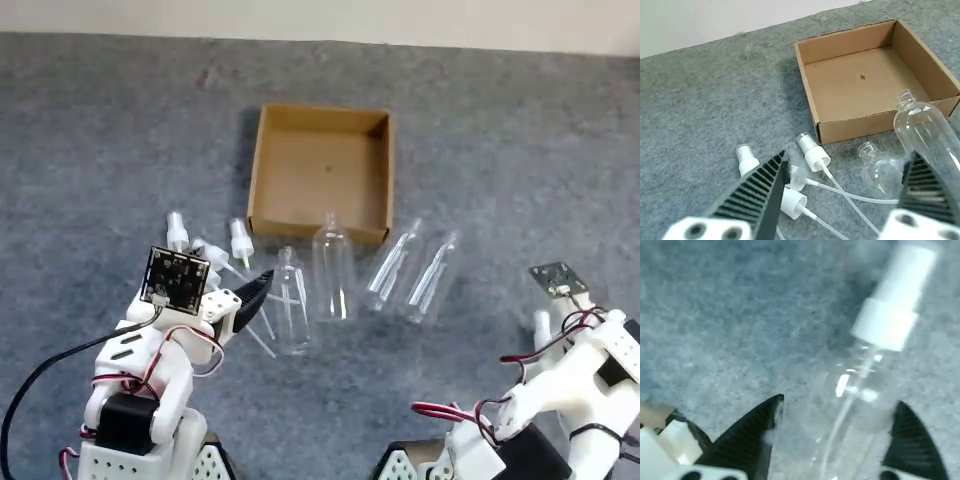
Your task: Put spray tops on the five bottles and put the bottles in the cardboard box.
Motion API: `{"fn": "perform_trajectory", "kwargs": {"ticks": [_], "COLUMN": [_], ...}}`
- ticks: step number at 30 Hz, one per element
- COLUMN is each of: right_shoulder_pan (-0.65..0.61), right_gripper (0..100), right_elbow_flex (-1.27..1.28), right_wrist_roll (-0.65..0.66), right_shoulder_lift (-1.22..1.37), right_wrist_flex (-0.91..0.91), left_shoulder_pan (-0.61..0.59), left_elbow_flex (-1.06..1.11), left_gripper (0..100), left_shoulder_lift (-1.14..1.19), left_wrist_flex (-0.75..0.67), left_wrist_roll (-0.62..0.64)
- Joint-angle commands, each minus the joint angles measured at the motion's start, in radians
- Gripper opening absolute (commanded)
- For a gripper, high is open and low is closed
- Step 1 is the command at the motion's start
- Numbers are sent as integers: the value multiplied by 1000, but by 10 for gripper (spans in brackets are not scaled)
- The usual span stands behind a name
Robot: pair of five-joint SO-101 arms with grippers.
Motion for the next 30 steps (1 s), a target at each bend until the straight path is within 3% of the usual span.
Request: {"fn": "perform_trajectory", "kwargs": {"ticks": [1,8,16,24,30], "right_shoulder_pan": [-19,-125,-254,-289,-492], "right_gripper": [172,1,4,4,4], "right_elbow_flex": [-8,33,12,-107,-246], "right_wrist_roll": [-49,-213,-391,-446,-531], "right_shoulder_lift": [-33,-35,-47,-48,-48], "right_wrist_flex": [-21,-134,-148,-114,21], "left_shoulder_pan": [-8,-8,-8,-8,-8], "left_elbow_flex": [-2,-2,-2,-4,-10], "left_gripper": [294,294,294,294,294], "left_shoulder_lift": [-5,-4,-4,-1,-1], "left_wrist_flex": [-25,-25,-25,-25,-25], "left_wrist_roll": [-9,-9,-9,-9,-9]}}
